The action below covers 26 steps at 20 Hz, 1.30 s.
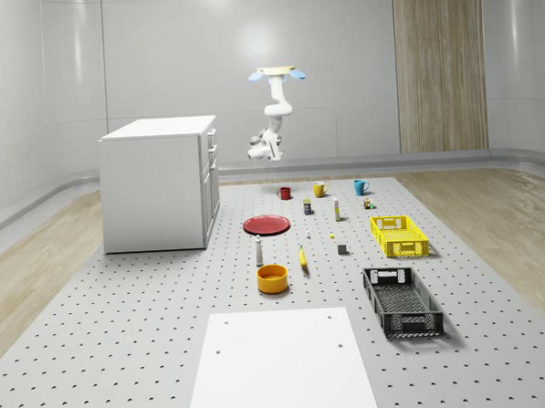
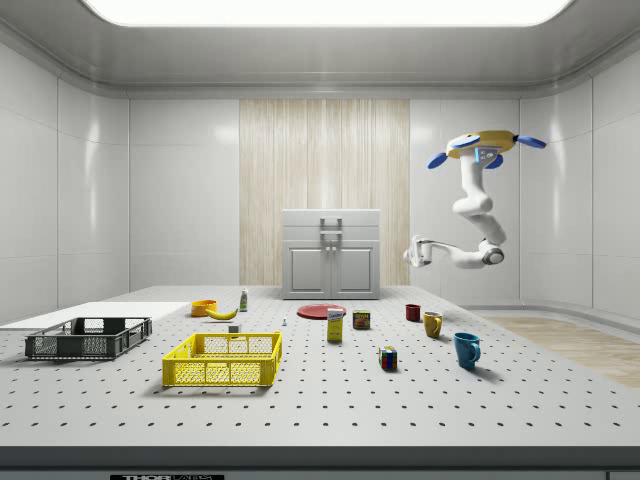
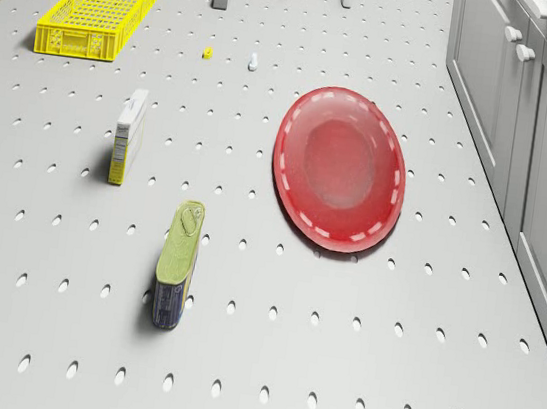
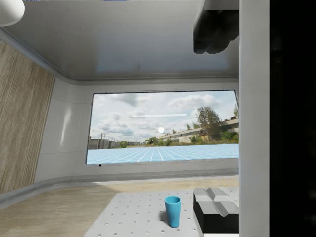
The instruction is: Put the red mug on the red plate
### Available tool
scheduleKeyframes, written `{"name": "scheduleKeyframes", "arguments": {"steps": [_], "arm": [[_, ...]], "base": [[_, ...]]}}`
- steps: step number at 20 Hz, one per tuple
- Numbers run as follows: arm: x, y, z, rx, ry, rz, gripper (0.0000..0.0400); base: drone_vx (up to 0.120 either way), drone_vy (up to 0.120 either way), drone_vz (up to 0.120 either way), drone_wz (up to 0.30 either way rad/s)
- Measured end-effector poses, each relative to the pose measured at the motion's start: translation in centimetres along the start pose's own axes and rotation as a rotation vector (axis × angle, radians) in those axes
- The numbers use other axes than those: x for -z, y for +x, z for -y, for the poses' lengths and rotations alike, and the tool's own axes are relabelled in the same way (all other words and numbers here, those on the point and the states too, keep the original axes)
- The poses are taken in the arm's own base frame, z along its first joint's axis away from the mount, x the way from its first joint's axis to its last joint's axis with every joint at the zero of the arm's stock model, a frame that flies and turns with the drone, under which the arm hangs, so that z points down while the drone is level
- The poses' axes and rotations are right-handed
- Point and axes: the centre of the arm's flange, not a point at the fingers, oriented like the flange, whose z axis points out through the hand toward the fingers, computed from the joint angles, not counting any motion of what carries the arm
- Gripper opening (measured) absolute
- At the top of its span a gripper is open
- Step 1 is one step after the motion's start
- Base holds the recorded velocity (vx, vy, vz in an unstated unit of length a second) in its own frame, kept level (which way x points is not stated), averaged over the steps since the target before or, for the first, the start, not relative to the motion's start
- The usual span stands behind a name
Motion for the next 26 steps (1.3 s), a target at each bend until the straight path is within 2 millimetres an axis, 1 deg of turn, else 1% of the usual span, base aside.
{"name": "scheduleKeyframes", "arguments": {"steps": [2,5,8,10,14,19,26], "arm": [[-0.6,-2.4,2.4,0.007,-0.244,-0.243,0.04],[-3.0,-5.0,4.9,0.018,-0.56,-0.556,0.04],[-5.5,-6.3,6.2,0.026,-0.78,-0.777,0.04],[-6.7,-6.7,6.5,0.03,-0.879,-0.878,0.04],[-8.4,-7.1,6.8,0.037,-0.997,-1.0,0.04],[-9.3,-7.2,6.9,0.041,-1.064,-1.07,0.04],[-9.8,-7.3,6.9,0.043,-1.096,-1.105,0.04]], "base": [[0.12,0.0,-0.12,0.0],[0.12,0.0,-0.12,0.0],[0.12,0.0,-0.12,0.0],[0.02,0.0,-0.12,0.0],[0.0,0.0,-0.12,0.0],[0.0,0.008,-0.12,0.0],[0.0,0.12,-0.12,0.0]]}}
